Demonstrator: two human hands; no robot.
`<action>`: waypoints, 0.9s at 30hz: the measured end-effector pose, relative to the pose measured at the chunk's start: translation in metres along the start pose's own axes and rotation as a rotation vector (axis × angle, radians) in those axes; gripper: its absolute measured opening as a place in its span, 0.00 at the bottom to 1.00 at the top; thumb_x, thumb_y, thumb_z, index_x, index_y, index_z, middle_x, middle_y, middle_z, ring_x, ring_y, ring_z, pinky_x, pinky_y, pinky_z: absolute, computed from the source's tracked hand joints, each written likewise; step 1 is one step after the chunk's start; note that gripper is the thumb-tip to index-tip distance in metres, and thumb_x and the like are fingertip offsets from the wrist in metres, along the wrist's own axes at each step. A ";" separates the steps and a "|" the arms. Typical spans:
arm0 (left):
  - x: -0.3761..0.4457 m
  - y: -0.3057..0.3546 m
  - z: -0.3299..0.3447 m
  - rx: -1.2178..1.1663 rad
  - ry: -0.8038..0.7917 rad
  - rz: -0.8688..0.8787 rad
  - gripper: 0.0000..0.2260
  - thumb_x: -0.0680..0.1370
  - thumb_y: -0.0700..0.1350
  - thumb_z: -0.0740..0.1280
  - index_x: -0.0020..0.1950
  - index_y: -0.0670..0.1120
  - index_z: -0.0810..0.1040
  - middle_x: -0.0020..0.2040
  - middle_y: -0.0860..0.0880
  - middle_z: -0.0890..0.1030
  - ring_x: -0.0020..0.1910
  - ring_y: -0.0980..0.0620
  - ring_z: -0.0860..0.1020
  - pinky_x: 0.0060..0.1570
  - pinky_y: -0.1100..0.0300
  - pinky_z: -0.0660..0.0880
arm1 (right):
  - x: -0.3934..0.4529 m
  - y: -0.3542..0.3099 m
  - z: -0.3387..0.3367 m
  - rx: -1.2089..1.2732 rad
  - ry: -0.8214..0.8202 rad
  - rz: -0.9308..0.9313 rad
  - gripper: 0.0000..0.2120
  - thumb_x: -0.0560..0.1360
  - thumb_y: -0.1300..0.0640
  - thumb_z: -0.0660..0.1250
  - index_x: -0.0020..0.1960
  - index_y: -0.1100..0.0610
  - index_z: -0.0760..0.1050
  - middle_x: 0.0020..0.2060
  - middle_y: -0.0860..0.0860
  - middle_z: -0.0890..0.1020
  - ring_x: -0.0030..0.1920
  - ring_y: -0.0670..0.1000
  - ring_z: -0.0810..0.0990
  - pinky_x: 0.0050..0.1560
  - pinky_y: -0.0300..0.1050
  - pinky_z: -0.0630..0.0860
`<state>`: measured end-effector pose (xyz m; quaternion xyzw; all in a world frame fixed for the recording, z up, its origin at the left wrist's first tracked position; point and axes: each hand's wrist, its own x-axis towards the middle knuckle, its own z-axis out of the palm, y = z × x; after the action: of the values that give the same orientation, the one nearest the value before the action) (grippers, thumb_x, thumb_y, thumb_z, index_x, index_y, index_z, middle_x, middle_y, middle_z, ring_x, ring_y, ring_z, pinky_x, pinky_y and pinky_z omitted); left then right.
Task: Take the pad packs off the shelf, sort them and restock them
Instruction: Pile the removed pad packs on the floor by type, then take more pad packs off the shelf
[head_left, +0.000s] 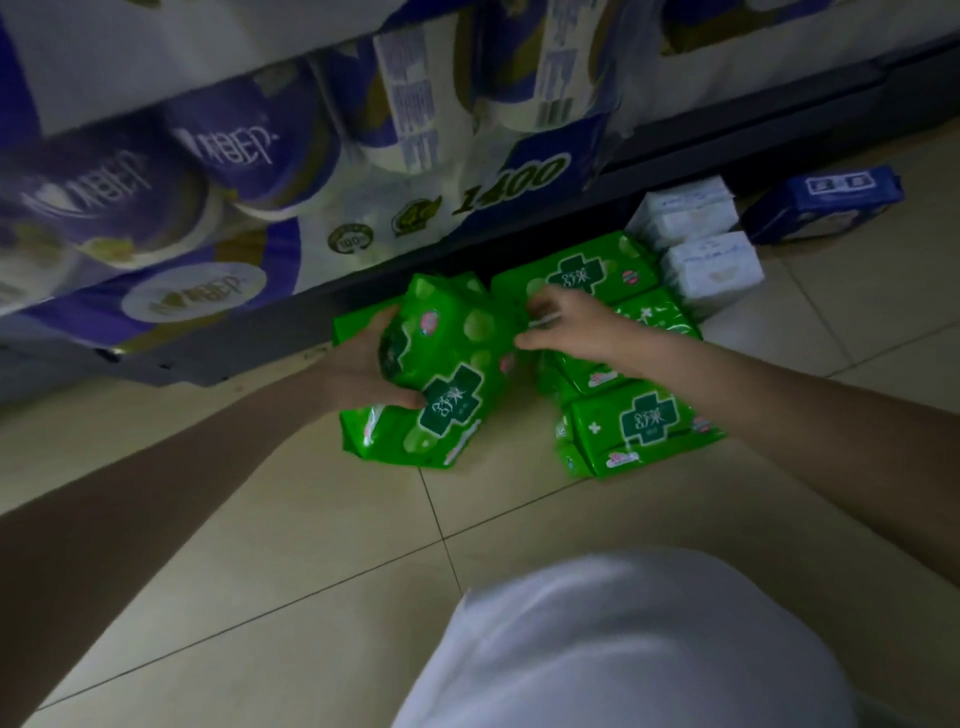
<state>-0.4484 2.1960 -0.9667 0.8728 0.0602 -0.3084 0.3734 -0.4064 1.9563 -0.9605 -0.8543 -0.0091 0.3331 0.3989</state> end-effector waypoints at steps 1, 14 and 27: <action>0.002 0.004 0.001 0.211 0.004 0.075 0.51 0.65 0.44 0.78 0.77 0.49 0.47 0.68 0.45 0.68 0.67 0.46 0.68 0.65 0.54 0.66 | 0.000 0.004 -0.004 -0.030 0.046 0.005 0.24 0.72 0.56 0.71 0.65 0.61 0.70 0.59 0.55 0.76 0.60 0.55 0.74 0.59 0.44 0.70; -0.008 0.107 -0.014 0.969 0.305 0.610 0.23 0.76 0.40 0.61 0.71 0.41 0.66 0.62 0.39 0.71 0.56 0.38 0.74 0.50 0.48 0.73 | -0.040 -0.061 -0.090 -0.272 0.242 -0.173 0.11 0.74 0.60 0.68 0.56 0.60 0.77 0.50 0.54 0.80 0.51 0.52 0.79 0.48 0.42 0.74; -0.177 0.396 -0.207 0.612 1.124 1.368 0.16 0.71 0.40 0.62 0.58 0.40 0.74 0.52 0.41 0.75 0.49 0.43 0.75 0.45 0.50 0.73 | -0.181 -0.284 -0.302 -0.132 1.362 -0.788 0.16 0.70 0.62 0.63 0.58 0.63 0.72 0.52 0.56 0.77 0.49 0.50 0.76 0.49 0.36 0.70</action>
<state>-0.3552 2.0781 -0.5101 0.7999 -0.3785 0.4428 0.1439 -0.3022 1.8947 -0.5249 -0.8261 -0.0845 -0.4306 0.3536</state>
